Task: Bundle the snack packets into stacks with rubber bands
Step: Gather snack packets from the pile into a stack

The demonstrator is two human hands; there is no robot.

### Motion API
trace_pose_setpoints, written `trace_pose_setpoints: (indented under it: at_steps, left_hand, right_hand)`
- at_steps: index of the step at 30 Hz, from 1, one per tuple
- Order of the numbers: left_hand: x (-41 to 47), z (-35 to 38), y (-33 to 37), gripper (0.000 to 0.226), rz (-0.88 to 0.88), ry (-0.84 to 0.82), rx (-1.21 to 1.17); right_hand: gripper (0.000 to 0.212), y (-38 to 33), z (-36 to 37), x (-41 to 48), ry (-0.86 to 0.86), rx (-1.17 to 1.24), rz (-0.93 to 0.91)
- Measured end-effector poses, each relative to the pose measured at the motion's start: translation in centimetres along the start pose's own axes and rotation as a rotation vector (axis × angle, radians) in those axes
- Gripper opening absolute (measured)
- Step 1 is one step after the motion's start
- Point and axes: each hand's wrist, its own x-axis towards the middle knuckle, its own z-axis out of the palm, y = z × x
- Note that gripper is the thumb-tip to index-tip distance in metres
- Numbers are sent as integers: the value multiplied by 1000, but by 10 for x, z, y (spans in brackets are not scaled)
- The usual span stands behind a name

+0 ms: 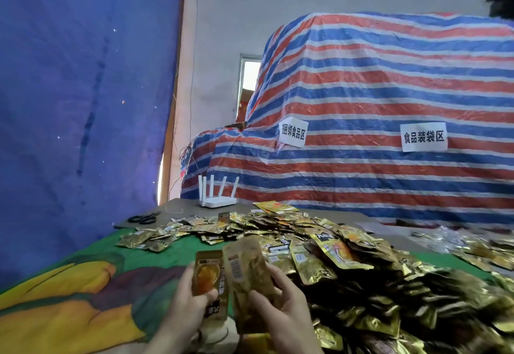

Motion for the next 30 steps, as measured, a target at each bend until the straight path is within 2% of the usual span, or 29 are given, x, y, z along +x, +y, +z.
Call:
trace_pose_setpoints:
  at_steps: [4, 9, 13, 17, 20, 23, 25, 28, 30]
  left_hand:
    - [-7, 4, -8, 40, 87, -46, 134]
    - [-5, 2, -8, 35, 35, 12, 108]
    - [-1, 0, -7, 9, -48, 149, 42]
    - [-1, -1, -5, 18, -27, 149, 108]
    - [-9, 3, 2, 33, 24, 101, 75]
    - [-16, 10, 3, 47, -44, -10, -123]
    - [-20, 18, 2, 39, -112, -57, -243]
    - [-28, 24, 5, 32, -194, -104, -400]
    - [-33, 24, 9, 34, -202, -231, -455]
  right_hand:
    - [32, 4, 7, -11, -128, -372, -10]
    - [35, 9, 11, -14, -161, -338, 14]
    - [33, 14, 10, -9, -54, -115, 53]
    - [33, 11, 9, -3, 20, 351, 168]
    - [33, 16, 11, 2, 106, 451, 211]
    - [28, 16, 14, -2, 110, 323, 177]
    - [24, 16, 16, -6, 66, 153, 136]
    - [27, 18, 22, -12, 26, -253, -1]
    - [33, 19, 26, -14, -21, -344, -43]
